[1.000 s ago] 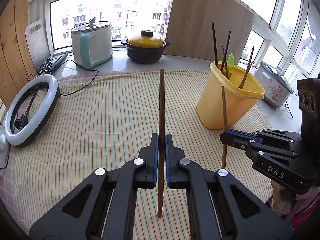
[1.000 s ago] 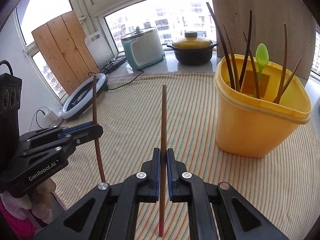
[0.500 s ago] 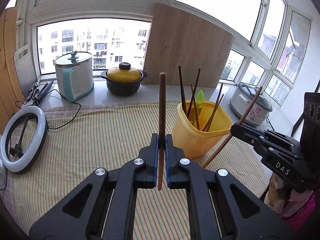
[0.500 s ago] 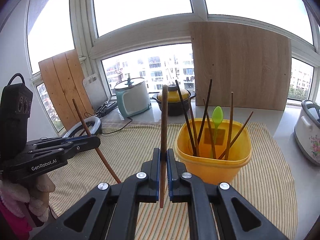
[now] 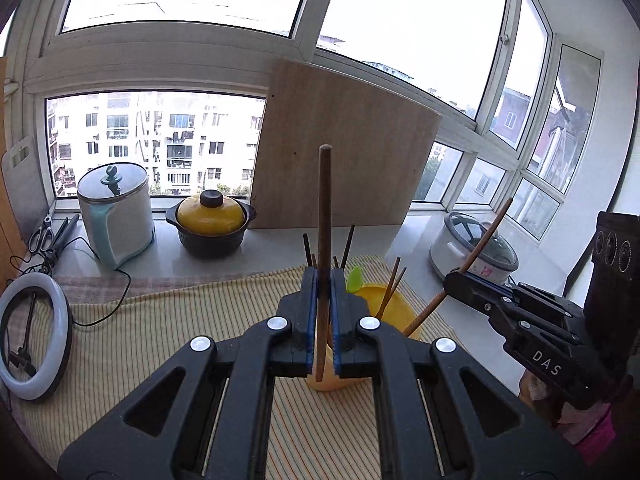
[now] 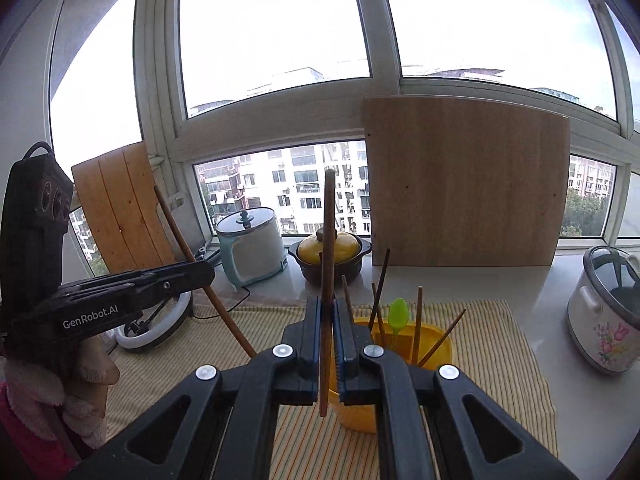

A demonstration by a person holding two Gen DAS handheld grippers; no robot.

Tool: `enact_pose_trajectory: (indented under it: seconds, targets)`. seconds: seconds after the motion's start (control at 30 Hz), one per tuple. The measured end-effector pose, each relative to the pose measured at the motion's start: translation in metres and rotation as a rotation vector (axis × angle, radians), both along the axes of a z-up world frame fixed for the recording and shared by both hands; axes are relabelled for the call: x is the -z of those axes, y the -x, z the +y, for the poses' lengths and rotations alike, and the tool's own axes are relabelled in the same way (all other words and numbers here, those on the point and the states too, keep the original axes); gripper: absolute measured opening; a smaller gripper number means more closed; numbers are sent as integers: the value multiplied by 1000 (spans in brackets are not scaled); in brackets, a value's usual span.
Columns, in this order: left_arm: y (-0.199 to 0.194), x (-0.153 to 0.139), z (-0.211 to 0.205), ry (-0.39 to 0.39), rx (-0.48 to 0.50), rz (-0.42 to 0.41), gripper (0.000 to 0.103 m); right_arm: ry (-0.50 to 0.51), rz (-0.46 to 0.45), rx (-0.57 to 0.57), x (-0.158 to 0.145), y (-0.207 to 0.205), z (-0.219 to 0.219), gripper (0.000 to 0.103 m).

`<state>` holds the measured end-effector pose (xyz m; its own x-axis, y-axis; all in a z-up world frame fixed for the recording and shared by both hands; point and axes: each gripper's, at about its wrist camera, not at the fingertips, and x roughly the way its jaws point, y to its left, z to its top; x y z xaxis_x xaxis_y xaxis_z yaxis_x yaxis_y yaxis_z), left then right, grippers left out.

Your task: Organize utensils

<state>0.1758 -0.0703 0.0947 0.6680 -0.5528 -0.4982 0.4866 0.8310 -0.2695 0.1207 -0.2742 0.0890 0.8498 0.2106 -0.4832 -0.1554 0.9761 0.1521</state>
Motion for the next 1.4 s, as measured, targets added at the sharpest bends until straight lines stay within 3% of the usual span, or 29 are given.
enact_pose_trajectory:
  seconds: [0.3,0.47,0.83,0.9,0.93,1.03,1.17,1.23,1.4]
  targets:
    - [-19,-13,-19,30,10,-9,4,41,-39,60,-19,-21,-15,3]
    - [-33,9,-42,-4,28,45,4,95,23,85,5,-37,-17,3]
    - [-31,48,-59,-89,22,76,4,65,156,112,57,-39,-34,5]
    - [-29,50,-59,-94,14,76,4,62,165,125,62,-36,-36,24]
    - [-27,52,-58,-97,11,75,7,63,168,129,64,-34,-37,27]
    - [-22,55,-55,-107,-4,66,30,66,183,147,69,-30,-39,33]
    - [-12,60,-43,-110,-35,56,43,82,171,178,72,-17,-38,66]
    - [-8,63,-34,-106,-62,57,54,94,170,188,73,-11,-37,70]
    - [11,69,-12,-122,-113,46,61,81,176,212,75,4,-33,85]
